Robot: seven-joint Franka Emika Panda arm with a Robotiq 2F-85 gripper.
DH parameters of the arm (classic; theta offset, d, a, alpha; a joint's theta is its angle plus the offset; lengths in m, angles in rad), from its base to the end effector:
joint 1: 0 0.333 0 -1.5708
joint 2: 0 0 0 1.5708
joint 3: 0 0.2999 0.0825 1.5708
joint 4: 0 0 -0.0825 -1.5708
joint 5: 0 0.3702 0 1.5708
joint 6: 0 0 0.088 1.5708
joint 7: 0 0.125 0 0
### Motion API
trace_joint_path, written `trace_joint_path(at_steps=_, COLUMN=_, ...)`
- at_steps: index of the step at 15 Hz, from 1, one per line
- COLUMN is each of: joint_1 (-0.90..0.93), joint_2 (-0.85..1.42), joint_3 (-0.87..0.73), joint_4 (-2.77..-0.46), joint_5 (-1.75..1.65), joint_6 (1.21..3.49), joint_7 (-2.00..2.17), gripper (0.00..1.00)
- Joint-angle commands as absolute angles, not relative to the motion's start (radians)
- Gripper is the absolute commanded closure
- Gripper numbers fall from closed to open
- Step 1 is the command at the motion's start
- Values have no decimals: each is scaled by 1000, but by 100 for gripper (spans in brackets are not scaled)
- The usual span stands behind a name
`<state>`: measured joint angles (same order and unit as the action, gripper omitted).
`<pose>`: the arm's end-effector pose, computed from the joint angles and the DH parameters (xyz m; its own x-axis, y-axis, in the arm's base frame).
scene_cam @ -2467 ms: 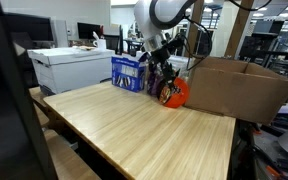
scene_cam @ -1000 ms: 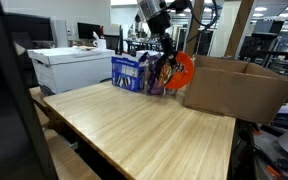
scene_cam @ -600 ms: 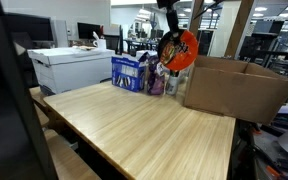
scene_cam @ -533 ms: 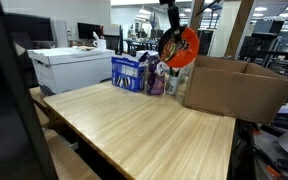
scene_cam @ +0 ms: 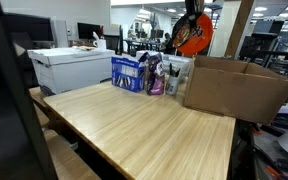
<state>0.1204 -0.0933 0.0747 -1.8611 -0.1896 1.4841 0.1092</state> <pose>0.4788 0.0703 0.5055 0.9646 0.0629 -0.2560 0.1217 -0.9677 0.2208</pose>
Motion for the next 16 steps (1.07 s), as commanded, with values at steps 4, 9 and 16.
trace_joint_path(at_steps=4, joint_1=77, joint_2=-236, joint_3=72, joint_4=-2012, joint_5=-180, joint_6=1433, joint_7=228, gripper=68)
trace_joint_path(at_steps=9, joint_1=65, joint_2=-263, joint_3=79, joint_4=-2074, joint_5=-183, joint_6=1380, joint_7=298, gripper=68)
trace_joint_path(at_steps=16, joint_1=60, joint_2=-258, joint_3=82, joint_4=-2144, joint_5=-218, joint_6=1384, joint_7=332, gripper=68)
